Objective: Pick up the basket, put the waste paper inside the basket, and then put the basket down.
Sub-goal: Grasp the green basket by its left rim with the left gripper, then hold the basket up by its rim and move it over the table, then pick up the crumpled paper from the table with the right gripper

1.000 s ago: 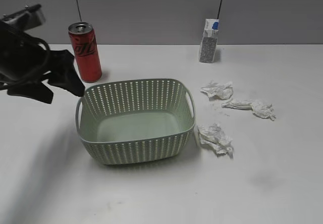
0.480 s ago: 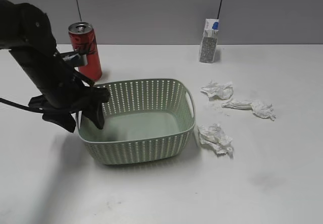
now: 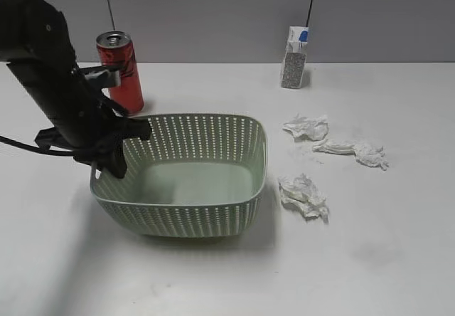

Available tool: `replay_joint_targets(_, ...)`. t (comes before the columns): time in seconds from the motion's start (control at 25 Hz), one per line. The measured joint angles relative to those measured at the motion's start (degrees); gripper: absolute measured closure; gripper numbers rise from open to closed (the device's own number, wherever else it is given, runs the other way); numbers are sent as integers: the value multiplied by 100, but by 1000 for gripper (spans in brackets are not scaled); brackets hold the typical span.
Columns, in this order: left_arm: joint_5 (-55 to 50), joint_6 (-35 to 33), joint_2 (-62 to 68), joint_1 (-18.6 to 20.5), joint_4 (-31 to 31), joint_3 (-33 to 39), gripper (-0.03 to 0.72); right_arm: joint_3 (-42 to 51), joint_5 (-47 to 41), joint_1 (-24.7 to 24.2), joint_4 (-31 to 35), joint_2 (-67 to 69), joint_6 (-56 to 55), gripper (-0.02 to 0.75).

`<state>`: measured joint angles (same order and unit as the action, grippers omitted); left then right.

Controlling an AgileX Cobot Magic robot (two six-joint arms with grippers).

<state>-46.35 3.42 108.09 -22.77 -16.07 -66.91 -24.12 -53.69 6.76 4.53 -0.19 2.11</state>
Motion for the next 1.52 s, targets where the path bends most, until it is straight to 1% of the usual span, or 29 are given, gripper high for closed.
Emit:
replay_joint_targets(0.2, -164, 74, -410, 0, 422, 0, 689, -161, 944, 0, 251, 432, 0, 272)
replay_joint_targets(0.36, -211, 601, -747, -12, 940, 0, 689, -204, 1389, 0, 416, 1646, 66, 272)
replay_joint_targets(0.48, -229, 795, -934, -19, 1151, 0, 689, -361, 1711, 0, 421, 2836, 238, 272)
replay_joint_targets(0.68, -287, 834, -973, -24, 1161, 0, 689, -1030, 2154, 0, 421, 5213, 366, 272)
replay_joint_targets(0.92, -367, 845, -973, -24, 1173, 0, 689, -2322, 2470, 0, 434, 7919, 514, 272)
replay_joint_targets(1.08, -373, 849, -973, -24, 1173, 0, 689, -3195, 2495, 0, 458, 9397, 699, 272)
replay_joint_targets(1.28, -376, 849, -973, -24, 1167, 0, 689, -3854, 2502, 0, 458, 10568, 774, 272)
replay_joint_targets(1.52, -392, 849, -973, -24, 1140, 0, 689, -4045, 2717, 68, 475, 11131, 990, 272)
